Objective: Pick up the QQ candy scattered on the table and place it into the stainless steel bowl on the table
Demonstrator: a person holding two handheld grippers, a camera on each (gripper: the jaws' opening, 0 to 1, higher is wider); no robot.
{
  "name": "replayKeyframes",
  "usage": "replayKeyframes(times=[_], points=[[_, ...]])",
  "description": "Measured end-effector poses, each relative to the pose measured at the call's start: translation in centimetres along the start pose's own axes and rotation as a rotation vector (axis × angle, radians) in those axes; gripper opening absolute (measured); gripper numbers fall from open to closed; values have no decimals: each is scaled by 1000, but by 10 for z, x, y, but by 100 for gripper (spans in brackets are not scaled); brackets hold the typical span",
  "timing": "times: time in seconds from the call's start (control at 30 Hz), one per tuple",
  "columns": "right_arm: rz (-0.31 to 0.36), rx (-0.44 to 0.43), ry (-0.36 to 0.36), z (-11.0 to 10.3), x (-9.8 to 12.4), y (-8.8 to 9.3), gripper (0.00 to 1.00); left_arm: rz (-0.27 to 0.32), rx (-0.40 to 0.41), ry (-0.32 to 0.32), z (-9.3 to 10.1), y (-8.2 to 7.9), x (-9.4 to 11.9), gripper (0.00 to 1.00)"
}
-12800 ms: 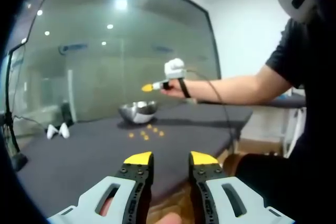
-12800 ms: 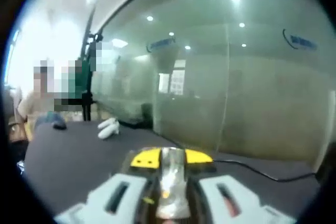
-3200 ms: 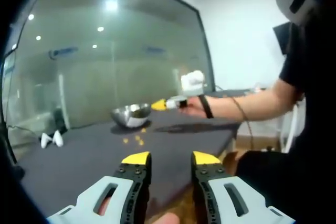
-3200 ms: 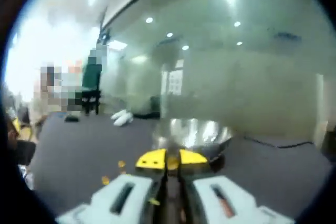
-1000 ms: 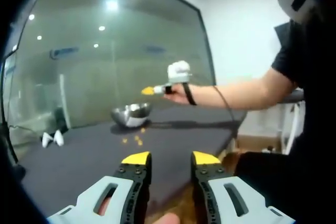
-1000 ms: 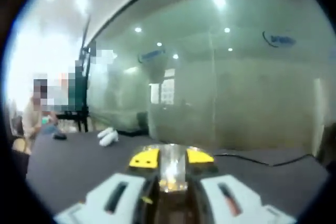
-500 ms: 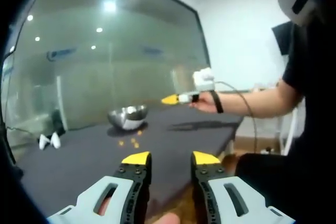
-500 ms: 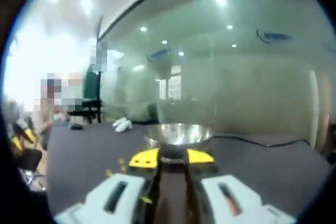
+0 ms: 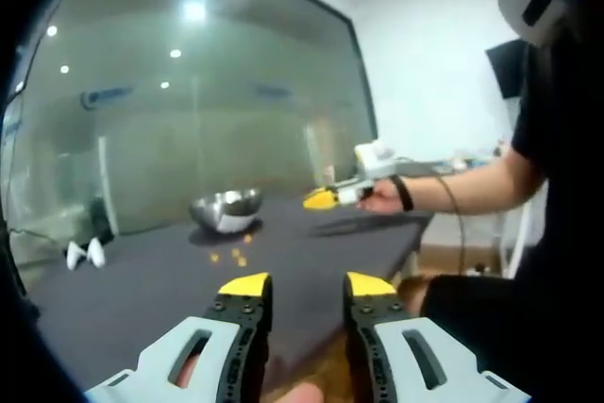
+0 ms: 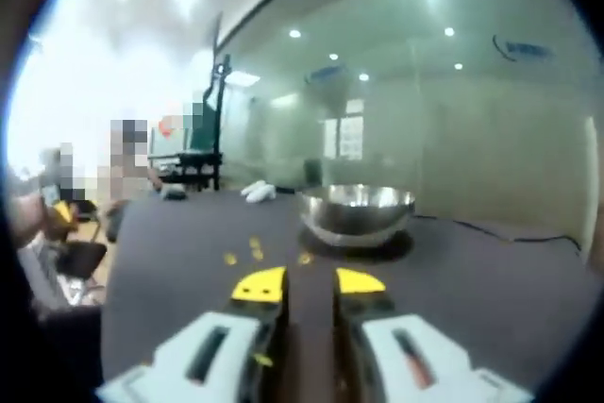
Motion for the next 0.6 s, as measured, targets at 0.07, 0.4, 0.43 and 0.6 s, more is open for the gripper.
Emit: replayKeyframes(times=[0.07, 0.4, 0.43, 0.6], points=[[-11, -10, -5, 3, -2, 5, 20, 1, -1, -1, 0, 0, 0, 32], [-144, 31, -87, 2, -34, 25, 20, 38, -25, -35, -4, -8, 2, 31], [-154, 37, -100, 0, -39, 25, 21, 47, -17, -36, -6, -9, 3, 31], [-189, 76, -147, -4, -67, 25, 22, 41, -19, -37, -6, -8, 5, 31]])
Point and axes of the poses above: the point that each gripper's makers call its tool centre point, and the gripper's own axes: x roughly backward along the fingers, z roughly to its right, y roughly out of its underside, the point moved 4 cm from there along x, roughly backward along the fingers, and after that the axes turned 2 degrees about -x, right-handed, at the moved point
